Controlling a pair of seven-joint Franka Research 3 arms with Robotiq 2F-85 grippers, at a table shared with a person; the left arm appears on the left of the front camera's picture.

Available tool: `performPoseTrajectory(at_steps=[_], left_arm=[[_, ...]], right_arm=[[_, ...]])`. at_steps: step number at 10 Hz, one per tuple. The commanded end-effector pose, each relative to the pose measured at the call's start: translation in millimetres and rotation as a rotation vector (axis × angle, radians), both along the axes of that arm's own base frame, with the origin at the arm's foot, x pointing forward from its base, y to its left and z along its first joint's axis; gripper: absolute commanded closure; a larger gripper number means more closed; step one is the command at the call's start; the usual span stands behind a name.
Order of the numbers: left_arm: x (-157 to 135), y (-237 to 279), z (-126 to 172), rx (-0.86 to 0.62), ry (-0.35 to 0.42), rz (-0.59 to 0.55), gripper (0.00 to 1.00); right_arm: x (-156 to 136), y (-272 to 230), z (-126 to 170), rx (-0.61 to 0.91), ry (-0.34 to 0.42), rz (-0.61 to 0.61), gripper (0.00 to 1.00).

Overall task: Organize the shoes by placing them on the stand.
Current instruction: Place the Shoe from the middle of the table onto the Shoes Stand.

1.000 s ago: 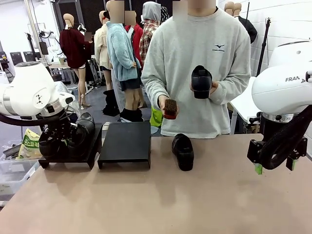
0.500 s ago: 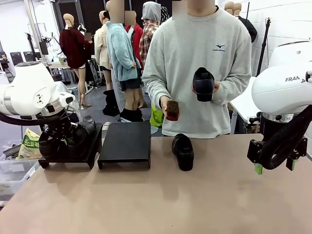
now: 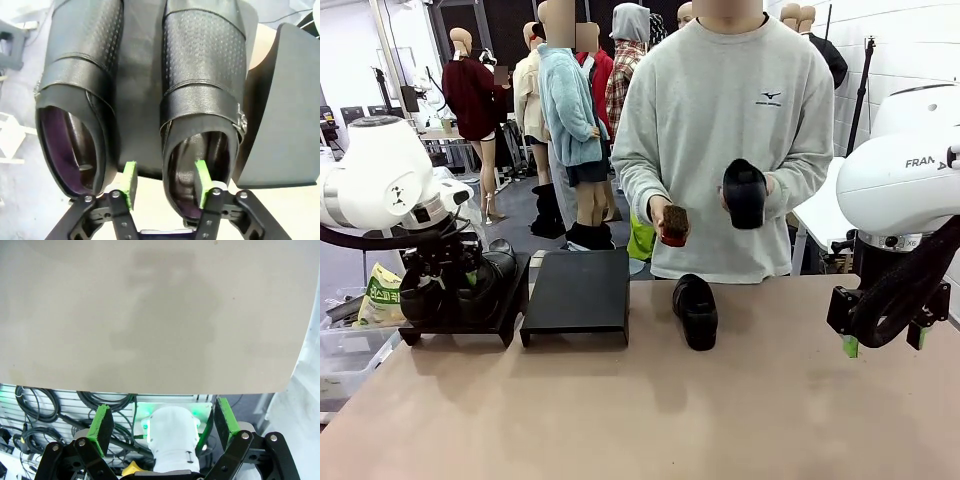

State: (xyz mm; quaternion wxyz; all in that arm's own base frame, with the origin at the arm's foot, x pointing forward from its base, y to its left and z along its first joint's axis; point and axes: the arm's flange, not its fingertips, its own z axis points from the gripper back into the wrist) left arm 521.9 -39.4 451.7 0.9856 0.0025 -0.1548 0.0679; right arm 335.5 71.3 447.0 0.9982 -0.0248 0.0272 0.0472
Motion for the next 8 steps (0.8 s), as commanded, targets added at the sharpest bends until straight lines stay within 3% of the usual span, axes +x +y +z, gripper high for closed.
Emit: performPoseTrajectory(at_steps=[1, 6, 8], left_arm=[[-9, -8, 14, 0.041, -0.035, 0.014, 0.0], [-27, -12, 37, 0.025, -0.06, 0.037, 0.0], [-15, -9, 36, 0.019, -0.07, -0.008, 0.0]], right_arm=[[0, 1, 2, 0.004, 0.008, -0.005, 0.0], [0, 1, 2, 0.004, 0.008, -0.005, 0.0], [0, 1, 2, 0.004, 0.008, -0.005, 0.0]])
